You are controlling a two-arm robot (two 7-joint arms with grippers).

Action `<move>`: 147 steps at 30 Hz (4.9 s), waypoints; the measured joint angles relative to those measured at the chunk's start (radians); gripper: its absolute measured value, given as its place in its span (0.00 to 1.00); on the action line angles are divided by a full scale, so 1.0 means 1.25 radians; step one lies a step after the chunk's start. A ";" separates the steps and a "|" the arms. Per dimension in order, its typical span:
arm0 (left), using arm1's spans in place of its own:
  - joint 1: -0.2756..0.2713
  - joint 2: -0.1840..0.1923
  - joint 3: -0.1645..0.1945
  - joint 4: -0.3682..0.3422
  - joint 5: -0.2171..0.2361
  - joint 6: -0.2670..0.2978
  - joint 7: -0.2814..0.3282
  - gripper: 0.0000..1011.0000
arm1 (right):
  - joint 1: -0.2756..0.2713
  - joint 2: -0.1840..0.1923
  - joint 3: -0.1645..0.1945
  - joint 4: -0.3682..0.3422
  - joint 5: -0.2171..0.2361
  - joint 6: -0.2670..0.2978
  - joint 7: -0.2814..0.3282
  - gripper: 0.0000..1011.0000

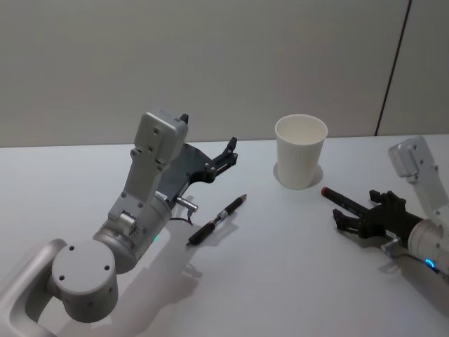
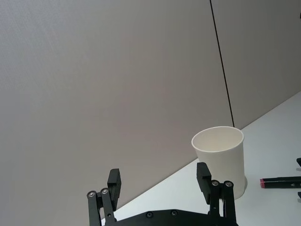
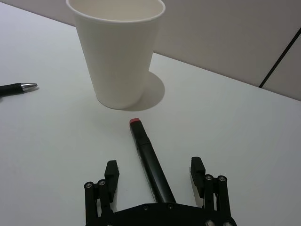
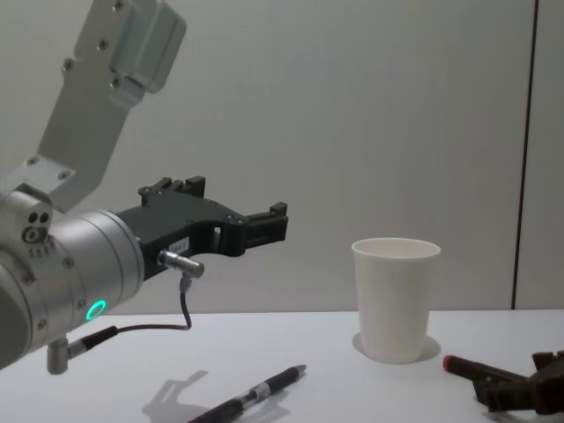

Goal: Place the pen into the pen holder.

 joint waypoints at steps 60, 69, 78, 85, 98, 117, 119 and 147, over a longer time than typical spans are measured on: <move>0.000 0.000 0.000 0.000 0.000 0.000 0.000 0.99 | -0.019 0.004 0.011 -0.030 0.043 -0.048 -0.040 0.99; 0.000 0.000 0.000 0.000 0.000 0.000 0.000 0.99 | -0.023 0.003 0.013 -0.033 0.057 -0.042 -0.045 0.99; 0.000 0.000 0.000 0.000 0.000 0.000 0.000 0.99 | -0.030 0.004 0.015 -0.035 0.067 -0.027 -0.055 0.99; 0.000 0.000 0.000 0.000 0.000 0.000 0.000 0.99 | -0.033 0.005 0.015 -0.035 0.068 -0.022 -0.058 0.99; 0.000 0.000 0.000 0.000 0.000 0.000 0.000 0.99 | -0.033 0.005 0.014 -0.032 0.063 -0.021 -0.057 0.99; 0.000 0.000 0.000 0.000 0.000 0.000 0.000 0.99 | -0.033 0.004 0.013 -0.031 0.061 -0.020 -0.055 0.55; 0.000 0.000 0.000 0.000 0.000 0.000 0.000 0.99 | -0.033 0.004 0.013 -0.031 0.061 -0.020 -0.055 0.49; 0.000 0.000 0.000 0.000 0.000 0.000 0.000 0.99 | -0.038 0.007 0.018 -0.034 0.068 -0.047 -0.065 0.18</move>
